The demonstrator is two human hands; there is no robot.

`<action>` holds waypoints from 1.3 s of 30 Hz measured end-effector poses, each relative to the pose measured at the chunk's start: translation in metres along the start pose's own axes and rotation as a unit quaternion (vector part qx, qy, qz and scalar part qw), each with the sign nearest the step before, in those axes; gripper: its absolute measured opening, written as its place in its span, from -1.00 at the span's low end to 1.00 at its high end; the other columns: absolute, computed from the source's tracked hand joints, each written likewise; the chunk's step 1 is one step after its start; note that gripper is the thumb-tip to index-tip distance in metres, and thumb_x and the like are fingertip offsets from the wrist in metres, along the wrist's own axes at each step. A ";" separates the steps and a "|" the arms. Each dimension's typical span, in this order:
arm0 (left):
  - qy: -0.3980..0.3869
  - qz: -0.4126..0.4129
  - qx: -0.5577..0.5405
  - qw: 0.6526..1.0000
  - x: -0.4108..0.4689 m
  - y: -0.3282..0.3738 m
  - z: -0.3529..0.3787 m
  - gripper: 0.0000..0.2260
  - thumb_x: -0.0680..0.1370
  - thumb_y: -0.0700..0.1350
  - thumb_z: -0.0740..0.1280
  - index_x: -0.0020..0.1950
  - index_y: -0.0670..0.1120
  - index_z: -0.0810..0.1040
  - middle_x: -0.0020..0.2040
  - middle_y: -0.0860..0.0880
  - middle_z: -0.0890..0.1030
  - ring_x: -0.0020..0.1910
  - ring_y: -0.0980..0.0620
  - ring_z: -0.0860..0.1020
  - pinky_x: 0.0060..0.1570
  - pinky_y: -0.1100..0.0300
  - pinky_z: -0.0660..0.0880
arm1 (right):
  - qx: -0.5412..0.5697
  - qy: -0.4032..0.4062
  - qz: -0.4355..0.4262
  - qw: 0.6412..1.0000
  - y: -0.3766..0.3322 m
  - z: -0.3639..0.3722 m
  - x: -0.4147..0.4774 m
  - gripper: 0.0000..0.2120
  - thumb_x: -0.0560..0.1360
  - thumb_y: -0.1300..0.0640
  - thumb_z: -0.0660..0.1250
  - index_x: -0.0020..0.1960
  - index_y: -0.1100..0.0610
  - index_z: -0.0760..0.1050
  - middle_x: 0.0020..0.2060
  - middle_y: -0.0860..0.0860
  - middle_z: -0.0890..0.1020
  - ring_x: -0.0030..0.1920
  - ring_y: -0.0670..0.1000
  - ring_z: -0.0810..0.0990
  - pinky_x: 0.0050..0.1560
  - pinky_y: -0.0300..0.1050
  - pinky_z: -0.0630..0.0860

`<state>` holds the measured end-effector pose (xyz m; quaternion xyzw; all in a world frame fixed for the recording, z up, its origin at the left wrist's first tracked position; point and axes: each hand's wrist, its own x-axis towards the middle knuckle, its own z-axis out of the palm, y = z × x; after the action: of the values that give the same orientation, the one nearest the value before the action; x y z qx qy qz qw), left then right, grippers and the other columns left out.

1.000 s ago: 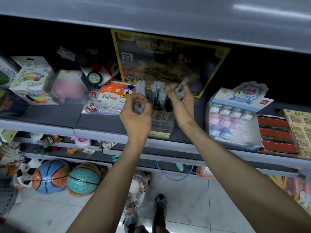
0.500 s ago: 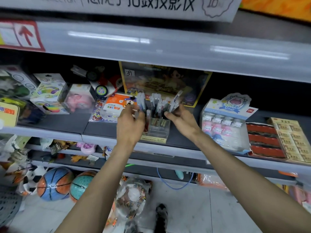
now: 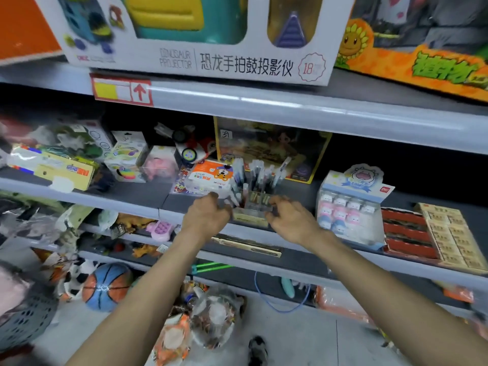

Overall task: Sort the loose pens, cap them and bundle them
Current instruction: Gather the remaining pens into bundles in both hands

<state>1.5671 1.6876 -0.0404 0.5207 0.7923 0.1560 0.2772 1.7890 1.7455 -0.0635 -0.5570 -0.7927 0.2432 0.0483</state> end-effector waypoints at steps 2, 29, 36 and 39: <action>0.005 -0.007 0.001 1.000 -0.022 -0.006 -0.011 -0.41 0.36 0.15 0.16 0.31 -0.07 0.52 0.17 -0.20 0.61 0.19 -0.29 0.58 0.08 -0.01 0.49 | -0.034 -0.015 -0.025 0.999 -0.018 0.003 -0.013 -0.55 0.62 -0.16 0.20 0.41 0.04 0.44 0.36 0.10 0.54 0.27 0.22 0.57 0.16 0.03 0.56; 0.159 -0.374 -0.042 0.913 -0.438 -0.336 -0.099 -0.78 0.50 0.01 0.28 -0.01 -0.07 0.64 -0.02 -0.10 0.67 -0.02 -0.20 0.64 -0.11 0.08 0.56 | -0.198 -0.158 -0.485 0.837 -0.390 0.209 -0.239 -0.70 0.57 -0.14 0.19 -0.13 0.08 0.46 -0.19 0.04 0.58 -0.16 0.15 0.59 -0.16 0.01 0.59; 0.234 -0.475 -0.106 0.842 -0.485 -0.404 -0.139 -0.76 0.50 0.07 0.28 -0.05 -0.04 0.64 -0.05 -0.01 0.70 -0.04 -0.10 0.67 -0.12 0.12 0.56 | -0.181 -0.192 -0.576 0.774 -0.503 0.264 -0.238 -0.68 0.57 -0.14 0.19 0.11 0.04 0.56 0.04 0.08 0.67 0.07 0.19 0.64 -0.13 -0.02 0.47; 0.268 -0.503 -0.106 0.814 -0.502 -0.427 -0.156 -0.85 0.55 0.01 0.29 -0.02 -0.01 0.62 0.02 -0.02 0.72 0.02 -0.07 0.67 -0.30 0.23 0.37 | -0.165 -0.207 -0.602 0.754 -0.552 0.280 -0.240 -0.70 0.56 -0.15 0.19 0.08 0.02 0.56 0.00 0.02 0.67 0.01 0.14 0.65 -0.16 -0.05 0.47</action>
<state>1.3105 1.0613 -0.0064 -0.0461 0.9652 0.2112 0.1468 1.3078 1.2906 -0.0199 0.0996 -0.9826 0.1388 -0.0733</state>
